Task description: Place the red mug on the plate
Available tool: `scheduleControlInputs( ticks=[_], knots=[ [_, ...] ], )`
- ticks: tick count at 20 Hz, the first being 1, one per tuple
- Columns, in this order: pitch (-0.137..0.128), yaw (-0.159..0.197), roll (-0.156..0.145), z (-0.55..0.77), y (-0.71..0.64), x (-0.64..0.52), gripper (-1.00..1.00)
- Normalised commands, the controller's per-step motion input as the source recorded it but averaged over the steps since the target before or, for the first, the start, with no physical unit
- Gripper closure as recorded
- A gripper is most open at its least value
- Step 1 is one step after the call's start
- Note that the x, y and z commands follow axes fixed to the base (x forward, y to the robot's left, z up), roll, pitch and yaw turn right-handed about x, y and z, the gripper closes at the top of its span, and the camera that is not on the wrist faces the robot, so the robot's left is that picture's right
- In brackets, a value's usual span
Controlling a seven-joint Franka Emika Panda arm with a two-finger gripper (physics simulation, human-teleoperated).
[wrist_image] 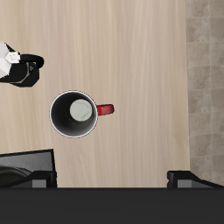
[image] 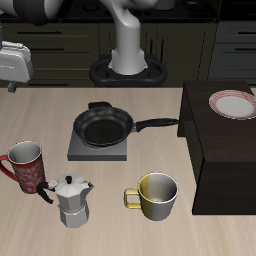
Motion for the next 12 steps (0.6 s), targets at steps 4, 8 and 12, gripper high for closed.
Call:
scheduleControlInputs(
  ticks=[4,8,12],
  knots=[
    [0.013,-0.019,0.002,-0.33,0.01,0.1,-1.0],
    [-0.01,-0.032,-0.048,-0.39,-0.09,0.11,-1.0],
    [-0.013,-0.007,-0.001,-0.41,0.06,0.09,-1.0]
  ],
)
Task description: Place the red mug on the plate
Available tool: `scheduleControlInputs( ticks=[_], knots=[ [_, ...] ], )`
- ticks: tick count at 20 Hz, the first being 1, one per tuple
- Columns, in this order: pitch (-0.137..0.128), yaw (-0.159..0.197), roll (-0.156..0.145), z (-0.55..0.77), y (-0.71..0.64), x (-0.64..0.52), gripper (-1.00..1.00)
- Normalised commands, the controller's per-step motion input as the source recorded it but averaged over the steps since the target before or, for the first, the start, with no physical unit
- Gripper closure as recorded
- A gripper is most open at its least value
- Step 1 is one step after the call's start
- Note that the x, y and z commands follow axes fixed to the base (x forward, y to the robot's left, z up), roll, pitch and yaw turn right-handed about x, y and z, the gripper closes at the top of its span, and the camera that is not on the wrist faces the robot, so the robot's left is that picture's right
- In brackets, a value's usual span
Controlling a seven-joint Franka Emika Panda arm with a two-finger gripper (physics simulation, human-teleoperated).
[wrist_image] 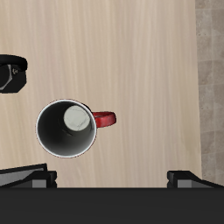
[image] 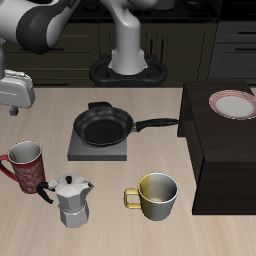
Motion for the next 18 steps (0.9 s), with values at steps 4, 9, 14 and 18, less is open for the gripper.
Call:
scheduleControlInputs(
  ticks=[4,9,14,18],
  knots=[
    [-0.034,0.018,0.03,-0.41,0.19,0.05,-1.0],
    [-0.058,0.047,0.004,-0.39,0.2,-0.01,-1.0],
    [-0.079,-0.012,-0.037,-0.22,-0.1,-0.12,-1.0],
    [-0.074,0.008,-0.027,-0.16,-0.09,-0.09,-1.0]
  ],
)
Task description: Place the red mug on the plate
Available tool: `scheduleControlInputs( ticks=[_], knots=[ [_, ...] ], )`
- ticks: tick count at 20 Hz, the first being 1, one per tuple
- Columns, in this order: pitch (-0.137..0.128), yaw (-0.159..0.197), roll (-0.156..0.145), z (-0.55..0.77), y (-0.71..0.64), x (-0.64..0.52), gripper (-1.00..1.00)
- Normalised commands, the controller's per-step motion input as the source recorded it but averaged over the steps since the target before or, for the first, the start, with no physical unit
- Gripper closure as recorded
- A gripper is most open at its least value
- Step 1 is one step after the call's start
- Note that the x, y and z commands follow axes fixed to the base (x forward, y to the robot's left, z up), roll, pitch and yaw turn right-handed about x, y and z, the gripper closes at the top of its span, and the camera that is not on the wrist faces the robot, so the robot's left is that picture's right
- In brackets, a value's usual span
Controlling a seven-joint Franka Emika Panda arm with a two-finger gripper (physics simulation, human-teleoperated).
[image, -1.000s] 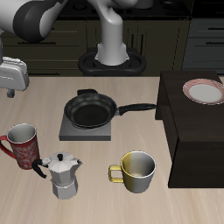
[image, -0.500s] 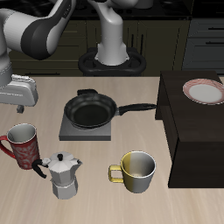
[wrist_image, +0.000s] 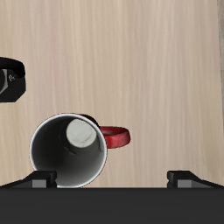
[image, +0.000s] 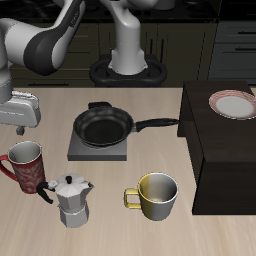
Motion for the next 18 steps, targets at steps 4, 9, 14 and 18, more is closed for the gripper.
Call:
scheduleControlInputs(
  ticks=[4,9,14,18],
  knots=[
    [-0.016,-0.022,-0.024,-0.32,-0.12,-0.11,-1.0],
    [-0.004,-0.036,-0.007,-0.17,-0.03,-0.03,-1.0],
    [0.027,-0.058,-0.013,-0.25,-0.05,0.02,-1.0],
    [0.03,-0.035,0.05,-0.39,0.16,0.05,-1.0]
  ],
)
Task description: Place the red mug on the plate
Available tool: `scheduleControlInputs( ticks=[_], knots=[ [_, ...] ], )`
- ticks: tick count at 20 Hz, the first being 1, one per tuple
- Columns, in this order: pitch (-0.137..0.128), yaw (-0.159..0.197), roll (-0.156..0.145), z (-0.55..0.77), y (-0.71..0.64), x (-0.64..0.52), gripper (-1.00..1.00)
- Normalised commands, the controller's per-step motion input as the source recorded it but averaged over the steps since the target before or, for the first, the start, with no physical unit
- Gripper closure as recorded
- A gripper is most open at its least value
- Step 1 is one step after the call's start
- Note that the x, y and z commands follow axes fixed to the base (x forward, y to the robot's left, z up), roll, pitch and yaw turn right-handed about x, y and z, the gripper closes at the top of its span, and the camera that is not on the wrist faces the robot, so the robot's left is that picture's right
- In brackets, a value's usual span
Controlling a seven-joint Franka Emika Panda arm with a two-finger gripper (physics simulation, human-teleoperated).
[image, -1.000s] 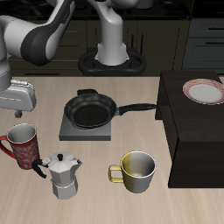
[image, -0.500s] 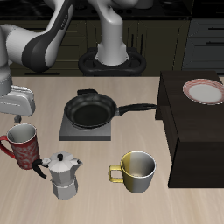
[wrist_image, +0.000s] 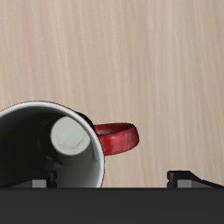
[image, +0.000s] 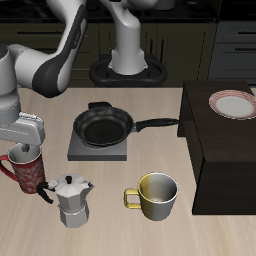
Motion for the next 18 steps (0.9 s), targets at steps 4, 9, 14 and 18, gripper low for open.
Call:
scheduleControlInputs(
  ticks=[4,9,14,18],
  knots=[
    [0.064,-0.065,0.024,-0.41,0.11,0.1,-1.0],
    [0.032,-0.068,0.049,-0.26,0.18,0.04,1.0],
    [0.018,-0.082,0.021,-0.03,0.13,-0.03,1.0],
    [-0.032,-0.009,0.016,0.23,-0.01,-0.05,1.0]
  ],
)
